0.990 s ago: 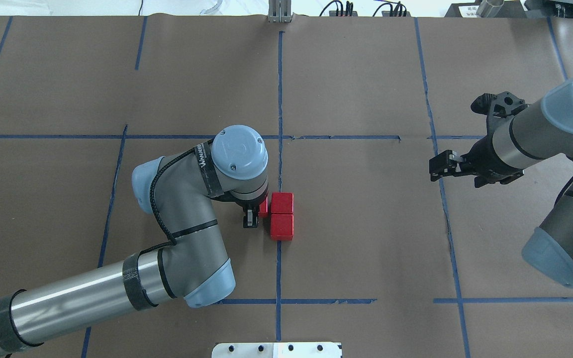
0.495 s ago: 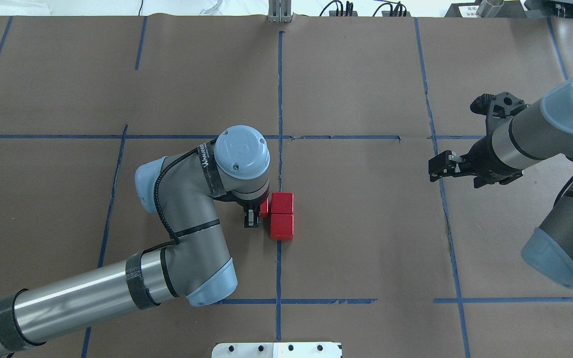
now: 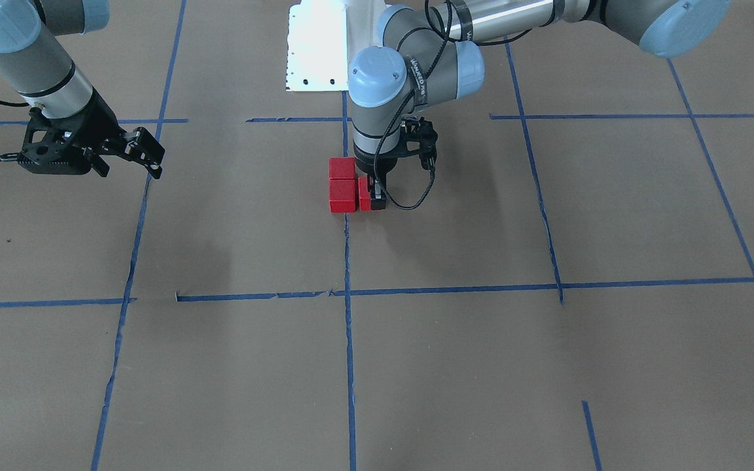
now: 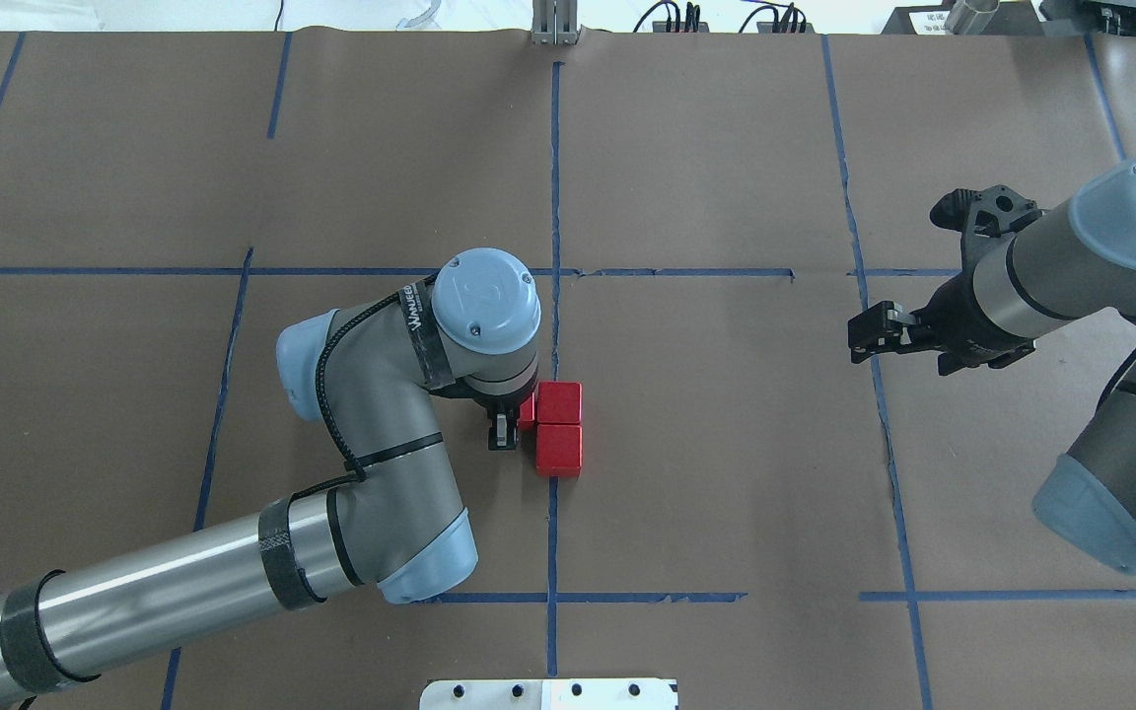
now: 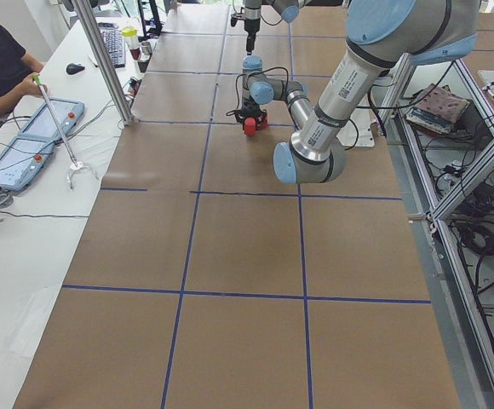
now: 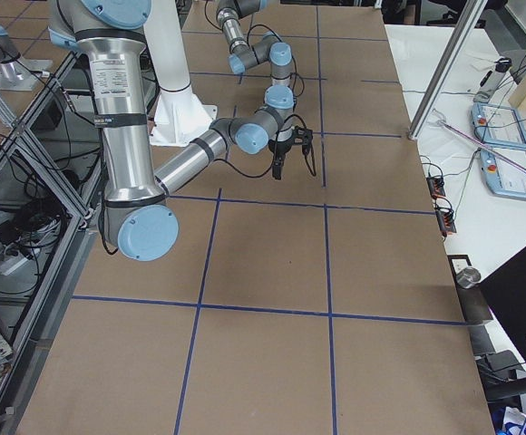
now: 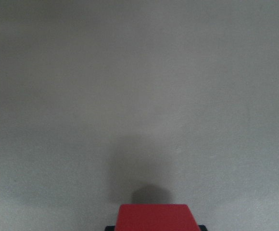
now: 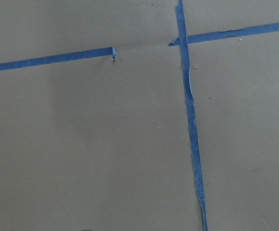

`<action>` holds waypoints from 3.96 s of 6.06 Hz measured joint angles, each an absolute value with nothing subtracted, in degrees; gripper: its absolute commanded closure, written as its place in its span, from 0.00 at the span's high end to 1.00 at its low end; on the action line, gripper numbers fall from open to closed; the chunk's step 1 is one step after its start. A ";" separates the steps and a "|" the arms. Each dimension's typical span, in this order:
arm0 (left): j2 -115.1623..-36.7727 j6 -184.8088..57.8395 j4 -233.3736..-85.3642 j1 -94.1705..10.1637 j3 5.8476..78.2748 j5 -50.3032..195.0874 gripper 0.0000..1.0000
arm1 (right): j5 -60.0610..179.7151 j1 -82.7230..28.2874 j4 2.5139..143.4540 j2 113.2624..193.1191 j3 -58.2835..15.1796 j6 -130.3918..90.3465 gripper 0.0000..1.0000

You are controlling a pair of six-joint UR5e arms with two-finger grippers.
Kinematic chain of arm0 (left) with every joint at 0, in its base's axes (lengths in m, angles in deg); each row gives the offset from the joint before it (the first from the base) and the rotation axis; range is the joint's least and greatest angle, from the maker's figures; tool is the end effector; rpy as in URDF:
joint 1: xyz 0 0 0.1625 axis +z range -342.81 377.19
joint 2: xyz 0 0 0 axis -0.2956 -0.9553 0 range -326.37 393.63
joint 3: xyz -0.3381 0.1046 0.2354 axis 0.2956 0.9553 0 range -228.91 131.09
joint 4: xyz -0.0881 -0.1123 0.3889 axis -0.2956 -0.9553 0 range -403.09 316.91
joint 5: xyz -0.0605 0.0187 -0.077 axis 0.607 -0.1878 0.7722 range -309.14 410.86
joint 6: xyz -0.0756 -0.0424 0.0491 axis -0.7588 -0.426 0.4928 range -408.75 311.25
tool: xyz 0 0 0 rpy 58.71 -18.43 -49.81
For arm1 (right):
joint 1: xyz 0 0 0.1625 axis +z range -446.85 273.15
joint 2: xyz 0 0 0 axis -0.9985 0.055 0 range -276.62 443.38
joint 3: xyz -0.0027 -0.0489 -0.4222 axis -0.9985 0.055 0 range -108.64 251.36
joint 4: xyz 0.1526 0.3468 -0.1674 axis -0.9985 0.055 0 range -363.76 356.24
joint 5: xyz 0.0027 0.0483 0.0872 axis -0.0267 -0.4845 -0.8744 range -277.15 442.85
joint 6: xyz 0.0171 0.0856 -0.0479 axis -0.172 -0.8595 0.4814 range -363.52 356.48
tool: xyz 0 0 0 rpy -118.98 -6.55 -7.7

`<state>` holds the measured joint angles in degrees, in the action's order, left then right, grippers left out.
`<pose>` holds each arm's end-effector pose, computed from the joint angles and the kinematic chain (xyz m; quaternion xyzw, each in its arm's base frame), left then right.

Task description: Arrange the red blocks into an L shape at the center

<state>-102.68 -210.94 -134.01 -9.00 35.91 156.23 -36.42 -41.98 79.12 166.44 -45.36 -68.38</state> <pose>0.6179 -0.4232 0.2027 -0.2538 0.2785 -0.6688 0.6409 -0.3018 -0.4198 0.3677 -0.0006 -0.4120 0.0686 0.9086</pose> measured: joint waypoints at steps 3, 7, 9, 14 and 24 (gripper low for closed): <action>-103.12 -210.64 -134.62 -8.79 35.06 156.22 1.00 | -36.42 -42.02 79.12 166.44 -45.36 -68.38 1.00; -102.92 -210.16 -134.48 -8.78 35.86 156.29 1.00 | -36.42 -42.10 79.12 166.41 -45.33 -68.38 1.00; -100.14 -204.94 -133.82 -12.31 42.68 161.44 1.00 | -36.44 -42.05 79.12 166.42 -45.30 -68.29 1.00; -84.02 -174.94 -130.77 -25.07 62.30 169.17 1.00 | -42.98 -32.80 79.91 166.66 -45.48 -65.28 1.00; -50.81 -44.16 -130.65 -71.35 49.84 183.39 1.00 | -53.97 -0.45 85.52 173.26 -24.12 -3.30 1.00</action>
